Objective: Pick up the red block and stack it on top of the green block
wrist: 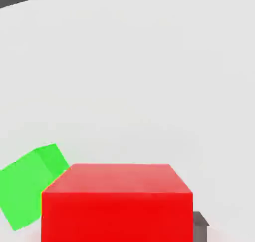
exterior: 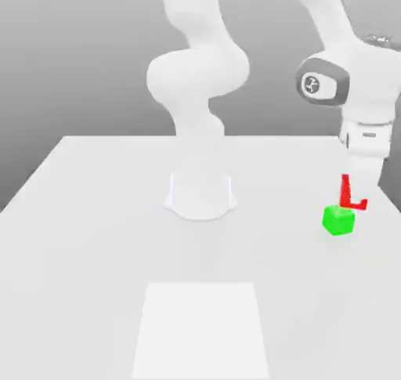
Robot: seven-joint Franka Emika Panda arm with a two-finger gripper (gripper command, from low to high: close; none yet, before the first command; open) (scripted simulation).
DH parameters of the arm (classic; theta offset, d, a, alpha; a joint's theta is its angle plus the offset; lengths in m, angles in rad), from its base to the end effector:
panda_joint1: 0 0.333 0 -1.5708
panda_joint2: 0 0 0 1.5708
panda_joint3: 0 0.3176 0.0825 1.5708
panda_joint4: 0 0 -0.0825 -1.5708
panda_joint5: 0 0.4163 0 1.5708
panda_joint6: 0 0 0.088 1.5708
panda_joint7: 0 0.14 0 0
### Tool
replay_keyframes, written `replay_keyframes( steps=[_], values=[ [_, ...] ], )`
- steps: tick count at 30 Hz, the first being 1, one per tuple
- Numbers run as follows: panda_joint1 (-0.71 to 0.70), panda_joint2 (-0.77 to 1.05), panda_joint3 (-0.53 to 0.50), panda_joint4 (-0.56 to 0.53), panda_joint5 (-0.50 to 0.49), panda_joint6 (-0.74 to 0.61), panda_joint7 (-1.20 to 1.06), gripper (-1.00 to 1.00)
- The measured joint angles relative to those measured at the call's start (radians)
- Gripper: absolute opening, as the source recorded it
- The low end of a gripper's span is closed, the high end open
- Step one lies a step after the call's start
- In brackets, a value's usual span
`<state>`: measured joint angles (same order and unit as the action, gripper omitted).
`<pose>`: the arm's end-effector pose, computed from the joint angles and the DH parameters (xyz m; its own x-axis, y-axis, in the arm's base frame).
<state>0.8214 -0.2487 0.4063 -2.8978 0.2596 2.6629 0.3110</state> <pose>0.1408 0.3297 0.1883 0.7808 0.6248 -0.0040 0.6246 -0.7806 -0.0222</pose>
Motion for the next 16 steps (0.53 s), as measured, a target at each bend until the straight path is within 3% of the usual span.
replay_keyframes(
  steps=[3,12,16],
  values=[
    [0.02,0.005,0.064,-0.019,-0.049,0.016,0.039,-1.0],
    [-0.123,0.199,0.129,-0.012,-0.379,0.169,0.268,-1.0],
    [-0.138,0.27,0.134,-0.014,-0.411,0.252,0.29,-1.0]
  ],
)
